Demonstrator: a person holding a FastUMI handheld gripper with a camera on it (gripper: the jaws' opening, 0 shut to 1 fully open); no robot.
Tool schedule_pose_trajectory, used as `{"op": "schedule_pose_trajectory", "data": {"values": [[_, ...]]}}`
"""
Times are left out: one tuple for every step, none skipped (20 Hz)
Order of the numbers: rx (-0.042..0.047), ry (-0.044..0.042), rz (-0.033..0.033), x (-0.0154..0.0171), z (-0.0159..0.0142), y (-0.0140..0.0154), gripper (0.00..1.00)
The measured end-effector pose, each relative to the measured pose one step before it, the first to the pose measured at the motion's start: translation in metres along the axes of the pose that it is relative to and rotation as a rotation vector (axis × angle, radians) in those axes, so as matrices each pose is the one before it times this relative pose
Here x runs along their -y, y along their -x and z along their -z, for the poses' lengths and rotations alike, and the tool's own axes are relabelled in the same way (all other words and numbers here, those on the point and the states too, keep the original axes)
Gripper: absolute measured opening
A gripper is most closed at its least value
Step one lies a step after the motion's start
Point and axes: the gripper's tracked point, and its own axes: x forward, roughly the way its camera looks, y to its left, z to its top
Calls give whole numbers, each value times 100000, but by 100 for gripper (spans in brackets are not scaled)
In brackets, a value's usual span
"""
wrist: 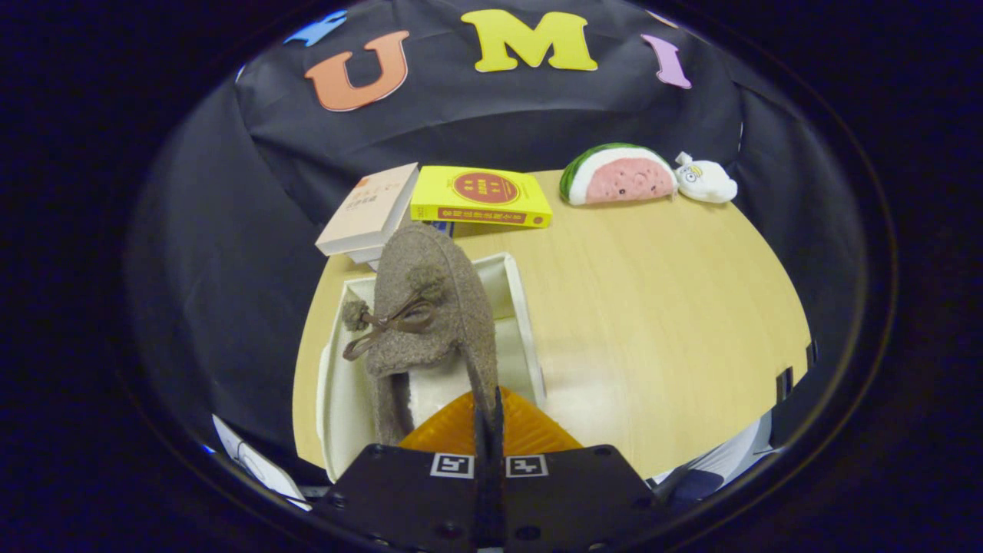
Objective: Open the storage box then place both shoes into the box .Put the left shoe in first, then the right shoe, with the right side of both shoes facing outward in a uniform manner.
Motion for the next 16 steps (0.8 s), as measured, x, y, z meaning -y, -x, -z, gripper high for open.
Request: {"op": "schedule_pose_trajectory", "data": {"values": [[361,-353,1147,92,688,-290,0],[1299,-1861,1427,274,540,-255,0],[1560,-2196,1390,144,542,-126,0],[1173,-1315,1094,62,450,-141,0],[1742,-814,1124,66,179,-182,0],[1838,-34,1381,126,-116,-345,0],[1129,1248,1740,80,-12,-330,1],[140,1515,1355,58,283,-172,0],[-12,1414,-174,-212,189,-122,0],[-91,1783,-64,-348,70,-127,1],[-243,1320,-154,-95,200,-98,3],[-883,801,-136,-44,274,-327,3],[-45,-522,-1248,-217,114,-166,3],[-492,-630,-670,-101,272,-245,8],[1122,-151,-1285,-313,-216,167,14],[2449,46,-741,-121,-439,187,17]]}}
